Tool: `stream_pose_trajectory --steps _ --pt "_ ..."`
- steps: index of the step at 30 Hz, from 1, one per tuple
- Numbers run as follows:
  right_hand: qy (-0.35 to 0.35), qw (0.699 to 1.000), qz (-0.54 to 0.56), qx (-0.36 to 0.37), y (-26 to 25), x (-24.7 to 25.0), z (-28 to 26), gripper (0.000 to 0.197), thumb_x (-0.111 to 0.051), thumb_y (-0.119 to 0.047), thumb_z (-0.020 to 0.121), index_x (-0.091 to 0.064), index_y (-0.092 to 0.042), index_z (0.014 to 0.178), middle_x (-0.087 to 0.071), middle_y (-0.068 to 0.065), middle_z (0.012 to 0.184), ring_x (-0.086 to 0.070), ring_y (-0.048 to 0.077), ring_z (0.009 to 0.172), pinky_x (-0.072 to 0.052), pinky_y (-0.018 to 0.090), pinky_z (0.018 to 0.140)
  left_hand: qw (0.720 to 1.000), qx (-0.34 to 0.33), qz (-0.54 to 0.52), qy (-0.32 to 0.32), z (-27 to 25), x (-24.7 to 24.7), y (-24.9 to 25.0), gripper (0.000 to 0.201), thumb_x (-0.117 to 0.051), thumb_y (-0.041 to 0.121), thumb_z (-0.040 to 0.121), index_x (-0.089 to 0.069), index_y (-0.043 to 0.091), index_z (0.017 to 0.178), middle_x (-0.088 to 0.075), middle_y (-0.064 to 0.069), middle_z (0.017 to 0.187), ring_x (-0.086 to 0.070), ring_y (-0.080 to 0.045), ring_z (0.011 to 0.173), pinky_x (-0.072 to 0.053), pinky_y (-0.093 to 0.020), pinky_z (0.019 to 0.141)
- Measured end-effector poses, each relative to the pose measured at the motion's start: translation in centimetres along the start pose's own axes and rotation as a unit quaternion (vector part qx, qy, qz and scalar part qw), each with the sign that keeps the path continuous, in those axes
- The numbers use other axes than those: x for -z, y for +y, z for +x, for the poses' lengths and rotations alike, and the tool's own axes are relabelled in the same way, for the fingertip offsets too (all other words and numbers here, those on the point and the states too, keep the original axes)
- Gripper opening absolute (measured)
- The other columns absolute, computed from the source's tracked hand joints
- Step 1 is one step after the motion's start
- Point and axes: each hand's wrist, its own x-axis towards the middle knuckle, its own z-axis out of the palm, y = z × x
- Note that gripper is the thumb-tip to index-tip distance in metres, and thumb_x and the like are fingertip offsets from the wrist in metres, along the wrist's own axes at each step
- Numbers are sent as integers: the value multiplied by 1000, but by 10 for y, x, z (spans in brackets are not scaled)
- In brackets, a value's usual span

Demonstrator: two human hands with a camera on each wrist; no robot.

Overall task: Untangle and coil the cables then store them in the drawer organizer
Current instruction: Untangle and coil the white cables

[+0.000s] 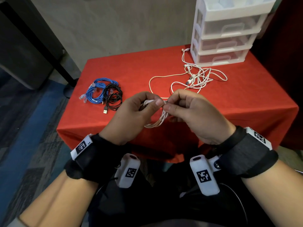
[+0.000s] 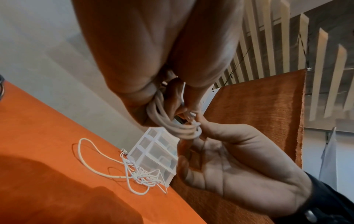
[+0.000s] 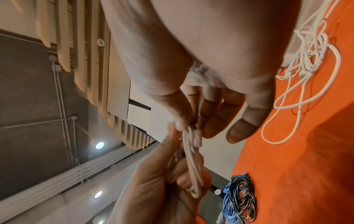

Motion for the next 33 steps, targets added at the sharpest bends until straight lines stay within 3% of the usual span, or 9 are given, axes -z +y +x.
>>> stream_pose_trajectory --steps 6,9,15,18,23,24,27,30,33 --pt "-30 991 126 -38 -4 2 -6 7 -65 -7 93 -59 -10 91 -62 4 85 -61 12 81 -50 40 82 999 -19 -23 -37 4 3 5 9 -65 24 97 -68 16 97 -55 -3 75 -43 -14 54 -39 -27 55" --pt "-76 979 175 -66 -5 7 -9 9 -64 -16 89 -60 -10 94 -58 7 91 -60 15 89 -52 41 87 997 -13 -46 -61 2 4 8 13 -65 25 94 -68 12 98 -52 6 66 -40 -12 52 -37 -24 52" --pt "-123 966 208 -90 -8 16 -10 22 -62 -22 97 -59 -5 111 -57 17 105 -57 27 103 -47 49 97 995 -21 -54 -76 -2 5 14 17 -64 19 95 -65 5 105 -56 3 73 -41 -14 53 -39 -23 53" --pt "-112 976 169 -82 -10 17 -9 16 -69 -20 90 -63 -8 96 -60 10 94 -59 20 94 -49 44 92 996 -30 -30 -81 -2 5 17 14 -63 15 97 -64 4 105 -54 1 72 -42 -18 55 -39 -24 54" --pt "-33 999 11 4 -11 13 -9 11 -74 -11 90 -67 -3 89 -66 7 80 -59 16 78 -46 32 80 998 -31 2 -62 -3 1 13 12 -63 13 99 -65 3 104 -50 -25 76 -40 -25 61 -36 -34 55" --pt "-20 999 -19 25 -9 13 -8 11 -74 -10 91 -68 -2 89 -67 8 80 -59 15 77 -46 31 78 998 -29 8 -53 -3 0 11 11 -64 15 98 -65 5 103 -52 -24 76 -42 -24 60 -38 -34 55" --pt "27 993 -86 70 -6 11 -8 11 -76 -13 92 -68 -7 86 -69 12 79 -59 12 71 -47 29 71 999 -23 33 -22 0 -3 6 8 -67 20 97 -67 12 99 -61 -2 74 -52 -16 57 -45 -29 55" --pt "83 973 -175 129 -6 8 -7 15 -78 -18 90 -68 -12 81 -67 -5 73 -61 3 66 -46 18 64 998 -23 48 20 2 -8 3 6 -69 23 96 -67 17 95 -64 6 75 -56 -9 53 -51 -33 55" --pt "124 942 -243 196 -5 4 -5 18 -78 -23 90 -68 -13 79 -67 -5 77 -64 12 78 -51 30 73 997 -26 38 56 2 -13 1 7 -68 21 97 -66 15 93 -65 -1 77 -57 -10 52 -51 -34 53"
